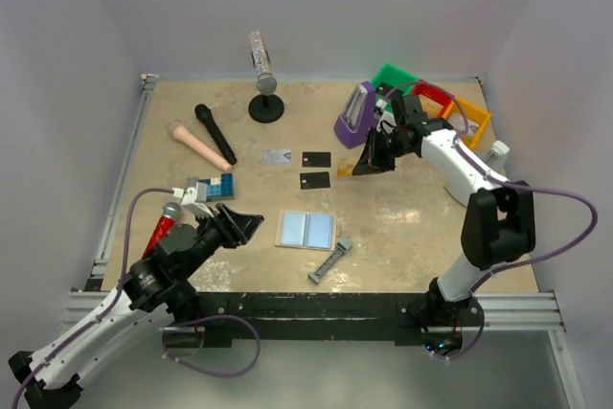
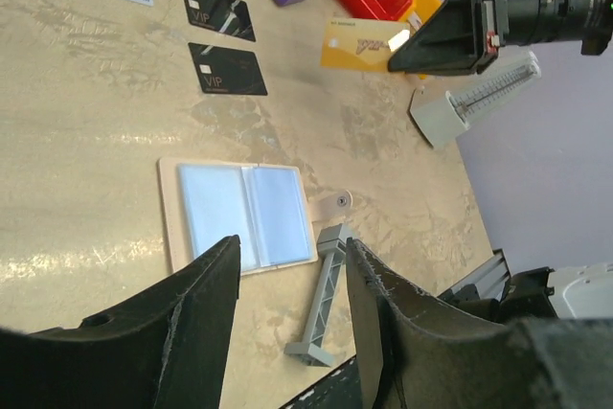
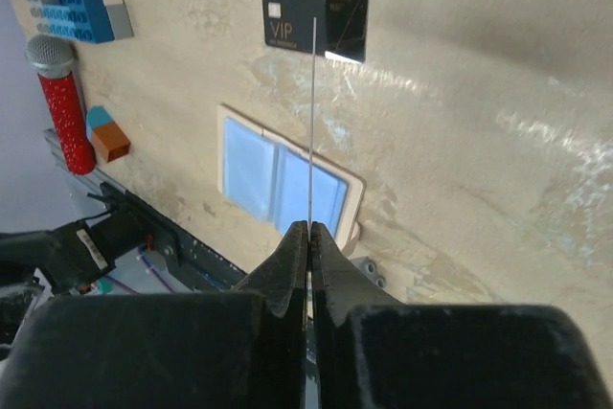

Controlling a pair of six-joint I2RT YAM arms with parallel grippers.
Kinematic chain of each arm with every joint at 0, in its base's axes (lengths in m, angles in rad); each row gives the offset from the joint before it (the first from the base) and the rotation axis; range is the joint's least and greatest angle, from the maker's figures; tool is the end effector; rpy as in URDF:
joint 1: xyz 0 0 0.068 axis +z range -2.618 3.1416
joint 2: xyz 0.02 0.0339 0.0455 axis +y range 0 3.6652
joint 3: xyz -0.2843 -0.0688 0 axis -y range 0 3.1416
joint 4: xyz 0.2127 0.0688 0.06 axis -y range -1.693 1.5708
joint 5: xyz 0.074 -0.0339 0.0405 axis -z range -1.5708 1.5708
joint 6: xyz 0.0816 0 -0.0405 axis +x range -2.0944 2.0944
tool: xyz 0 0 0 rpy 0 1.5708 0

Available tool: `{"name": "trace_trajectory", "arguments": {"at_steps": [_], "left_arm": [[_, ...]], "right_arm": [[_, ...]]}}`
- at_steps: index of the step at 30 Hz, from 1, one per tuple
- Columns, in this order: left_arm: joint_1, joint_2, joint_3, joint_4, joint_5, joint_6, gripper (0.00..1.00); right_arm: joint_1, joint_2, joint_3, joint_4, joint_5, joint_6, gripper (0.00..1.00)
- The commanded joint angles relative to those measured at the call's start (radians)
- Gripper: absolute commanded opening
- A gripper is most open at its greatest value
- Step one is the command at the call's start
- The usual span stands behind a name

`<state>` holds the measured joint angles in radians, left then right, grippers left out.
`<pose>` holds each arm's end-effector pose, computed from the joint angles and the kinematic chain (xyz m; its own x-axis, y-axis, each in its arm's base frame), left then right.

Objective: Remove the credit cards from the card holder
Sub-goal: Place the credit card at the center of the board.

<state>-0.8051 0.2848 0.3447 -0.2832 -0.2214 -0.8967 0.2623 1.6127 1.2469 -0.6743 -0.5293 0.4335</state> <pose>0.0862 -0.0638 0.2320 -0.5293 -0.5492 -0.6467 0.2265 0.6431 -0.7315 0.3033 0.1241 0.2529 -0.9536 0.1194 -0.2764 -0.0772 0.7903 0.6078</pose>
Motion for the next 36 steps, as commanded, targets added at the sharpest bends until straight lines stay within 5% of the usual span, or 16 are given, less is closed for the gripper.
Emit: {"name": "trace_trajectory", "arguments": {"at_steps": [1,28,36], "left_arm": [[0.004,-0.070,-0.029,-0.065,0.011,0.032,0.52],[0.003,0.056,-0.053,-0.002,0.022,0.082,0.52],[0.004,0.063,-0.061,0.003,0.024,0.076,0.52]], "right_arm": [[-0.024,0.087,0.144,-0.100,0.044,-0.076,0.00],[-0.031,0.348,0.261,-0.151,0.054,-0.099,0.00],[-0.029,0.335,0.266,-0.153,0.080,-0.082,0.22]]}}
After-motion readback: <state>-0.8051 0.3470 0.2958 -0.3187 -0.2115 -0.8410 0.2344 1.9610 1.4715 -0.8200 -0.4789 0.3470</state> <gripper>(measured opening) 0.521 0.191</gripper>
